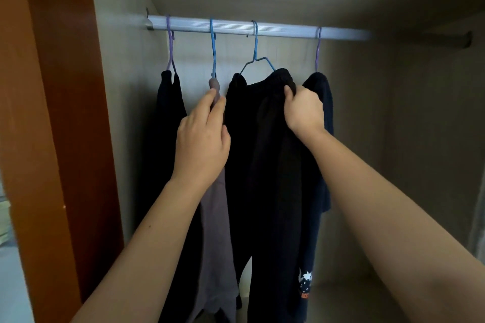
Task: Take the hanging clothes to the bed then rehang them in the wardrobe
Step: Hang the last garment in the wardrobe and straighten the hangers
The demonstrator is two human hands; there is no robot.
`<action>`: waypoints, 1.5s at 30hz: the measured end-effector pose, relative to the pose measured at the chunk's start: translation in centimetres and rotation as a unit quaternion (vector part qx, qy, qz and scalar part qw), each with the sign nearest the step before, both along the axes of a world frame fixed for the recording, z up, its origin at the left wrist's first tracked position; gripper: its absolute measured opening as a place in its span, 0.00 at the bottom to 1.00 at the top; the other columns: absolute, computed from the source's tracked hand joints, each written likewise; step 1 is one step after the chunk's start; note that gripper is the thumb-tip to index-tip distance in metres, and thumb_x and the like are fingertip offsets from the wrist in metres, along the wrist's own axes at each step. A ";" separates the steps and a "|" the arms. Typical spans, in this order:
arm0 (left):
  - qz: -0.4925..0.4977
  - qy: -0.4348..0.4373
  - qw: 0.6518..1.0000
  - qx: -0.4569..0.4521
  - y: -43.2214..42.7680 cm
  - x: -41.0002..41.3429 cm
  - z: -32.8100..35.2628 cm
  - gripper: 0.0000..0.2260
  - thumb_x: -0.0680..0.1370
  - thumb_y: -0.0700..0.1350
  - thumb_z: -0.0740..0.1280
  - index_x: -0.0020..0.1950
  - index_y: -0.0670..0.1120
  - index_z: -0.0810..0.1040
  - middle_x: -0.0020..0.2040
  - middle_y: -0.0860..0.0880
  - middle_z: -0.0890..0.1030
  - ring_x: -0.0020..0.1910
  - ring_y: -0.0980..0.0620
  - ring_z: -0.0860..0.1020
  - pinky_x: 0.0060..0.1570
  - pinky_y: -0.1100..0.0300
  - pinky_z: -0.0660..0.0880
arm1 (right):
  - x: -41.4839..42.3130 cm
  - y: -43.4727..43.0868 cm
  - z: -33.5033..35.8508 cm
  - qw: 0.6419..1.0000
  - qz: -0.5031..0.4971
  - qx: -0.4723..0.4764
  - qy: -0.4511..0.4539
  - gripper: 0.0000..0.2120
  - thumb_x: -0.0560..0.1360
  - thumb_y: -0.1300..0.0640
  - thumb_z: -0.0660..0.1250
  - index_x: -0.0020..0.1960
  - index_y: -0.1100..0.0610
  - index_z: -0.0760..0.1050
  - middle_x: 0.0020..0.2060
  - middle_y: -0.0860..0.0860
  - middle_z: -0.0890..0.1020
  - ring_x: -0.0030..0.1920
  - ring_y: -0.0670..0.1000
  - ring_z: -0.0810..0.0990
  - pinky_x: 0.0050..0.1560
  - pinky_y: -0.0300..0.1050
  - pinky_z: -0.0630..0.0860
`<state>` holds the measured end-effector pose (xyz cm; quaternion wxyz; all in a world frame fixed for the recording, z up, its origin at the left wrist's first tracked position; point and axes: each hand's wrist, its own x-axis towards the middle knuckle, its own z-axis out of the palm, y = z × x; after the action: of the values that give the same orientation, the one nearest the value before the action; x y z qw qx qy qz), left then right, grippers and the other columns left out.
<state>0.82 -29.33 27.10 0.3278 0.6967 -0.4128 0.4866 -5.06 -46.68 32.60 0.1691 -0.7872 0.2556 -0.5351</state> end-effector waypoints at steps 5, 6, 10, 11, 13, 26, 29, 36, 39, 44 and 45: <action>-0.008 0.015 1.000 -0.011 0.1 0.1 -0.3 0.21 0.73 0.34 0.64 0.67 0.38 0.70 0.68 0.39 0.70 0.65 0.41 0.72 0.59 0.45 0.71 | -1.3 -1.8 0.1 0.999 -0.027 0.000 -0.035 0.19 0.80 0.52 0.53 0.49 0.67 0.73 0.49 0.63 0.80 0.49 0.62 0.78 0.40 0.45 0.64; -0.012 0.019 1.000 -0.013 0.1 0.0 -0.3 0.21 0.74 0.34 0.64 0.67 0.38 0.70 0.68 0.39 0.70 0.65 0.41 0.72 0.59 0.45 0.71 | -1.3 -1.9 0.0 0.999 -0.029 0.000 -0.034 0.19 0.80 0.52 0.53 0.49 0.67 0.73 0.49 0.63 0.80 0.49 0.63 0.78 0.40 0.45 0.64; -0.019 0.022 1.000 -0.010 0.1 -0.1 -0.2 0.21 0.74 0.35 0.63 0.67 0.38 0.69 0.69 0.40 0.69 0.65 0.42 0.71 0.61 0.46 0.70 | -0.6 -1.5 -0.7 1.000 -0.017 -0.002 -0.016 0.20 0.80 0.50 0.52 0.49 0.66 0.72 0.48 0.64 0.79 0.50 0.65 0.77 0.44 0.50 0.69; -0.023 0.026 0.999 -0.012 0.1 -0.1 -0.2 0.20 0.74 0.35 0.63 0.67 0.38 0.69 0.69 0.40 0.69 0.66 0.42 0.71 0.61 0.46 0.70 | -0.3 -1.2 -0.8 1.000 -0.011 -0.004 -0.014 0.20 0.80 0.50 0.52 0.49 0.66 0.72 0.48 0.65 0.79 0.50 0.65 0.77 0.44 0.50 0.70; -0.031 0.034 0.999 -0.018 0.1 -0.1 -0.3 0.21 0.74 0.35 0.63 0.67 0.39 0.69 0.69 0.41 0.69 0.66 0.42 0.71 0.61 0.46 0.69 | 0.1 -0.7 -1.1 1.000 0.000 -0.010 -0.008 0.20 0.79 0.50 0.52 0.49 0.67 0.72 0.47 0.64 0.79 0.49 0.65 0.77 0.43 0.49 0.70; -0.123 0.128 0.983 -0.057 3.1 -2.4 -2.2 0.24 0.75 0.45 0.63 0.71 0.47 0.64 0.71 0.48 0.65 0.70 0.52 0.63 0.66 0.62 0.58 | -2.4 1.2 -4.6 0.996 0.080 0.017 0.026 0.22 0.77 0.47 0.58 0.65 0.58 0.66 0.57 0.57 0.77 0.56 0.57 0.76 0.52 0.46 0.71; -0.105 0.055 0.990 -0.073 3.5 -4.1 -3.7 0.20 0.75 0.45 0.61 0.66 0.44 0.71 0.65 0.45 0.72 0.64 0.51 0.68 0.62 0.59 0.65 | -4.8 1.9 -7.0 0.997 0.080 -0.008 0.008 0.21 0.77 0.51 0.59 0.68 0.56 0.65 0.55 0.54 0.76 0.48 0.50 0.75 0.49 0.42 0.70; -0.283 0.114 0.951 -0.046 0.1 -8.6 -8.3 0.12 0.75 0.46 0.60 0.57 0.49 0.75 0.58 0.53 0.74 0.59 0.57 0.73 0.61 0.59 0.71 | -12.2 2.4 -12.9 0.999 0.040 0.006 -0.002 0.10 0.76 0.58 0.60 0.57 0.56 0.72 0.42 0.46 0.76 0.40 0.41 0.75 0.40 0.33 0.68; -0.338 0.148 0.929 -0.026 -2.2 -10.6 -10.8 0.11 0.74 0.46 0.59 0.54 0.49 0.75 0.56 0.55 0.75 0.57 0.60 0.74 0.60 0.67 0.70 | -16.4 1.4 -14.9 1.000 -0.008 0.013 -0.006 0.07 0.76 0.60 0.61 0.53 0.55 0.73 0.42 0.49 0.78 0.40 0.44 0.76 0.44 0.39 0.71; -0.409 0.158 0.898 0.045 -6.6 -13.9 -14.2 0.09 0.74 0.46 0.59 0.53 0.50 0.74 0.54 0.53 0.76 0.54 0.57 0.75 0.53 0.60 0.75 | -23.6 -1.8 -17.4 0.991 -0.120 0.049 0.028 0.08 0.76 0.61 0.61 0.54 0.58 0.73 0.42 0.50 0.77 0.40 0.49 0.74 0.43 0.39 0.68; -0.414 0.160 0.894 0.058 -7.5 -14.3 -14.7 0.10 0.74 0.47 0.59 0.53 0.50 0.74 0.54 0.54 0.75 0.54 0.58 0.75 0.51 0.60 0.76 | -24.8 -2.6 -17.8 0.988 -0.134 0.070 0.028 0.09 0.76 0.61 0.61 0.55 0.59 0.72 0.43 0.50 0.77 0.41 0.50 0.74 0.45 0.42 0.70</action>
<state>-13.44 -36.79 12.43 0.5203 0.5489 -0.6334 0.1636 -29.81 -49.26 14.77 0.1438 -0.7468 0.4002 -0.5114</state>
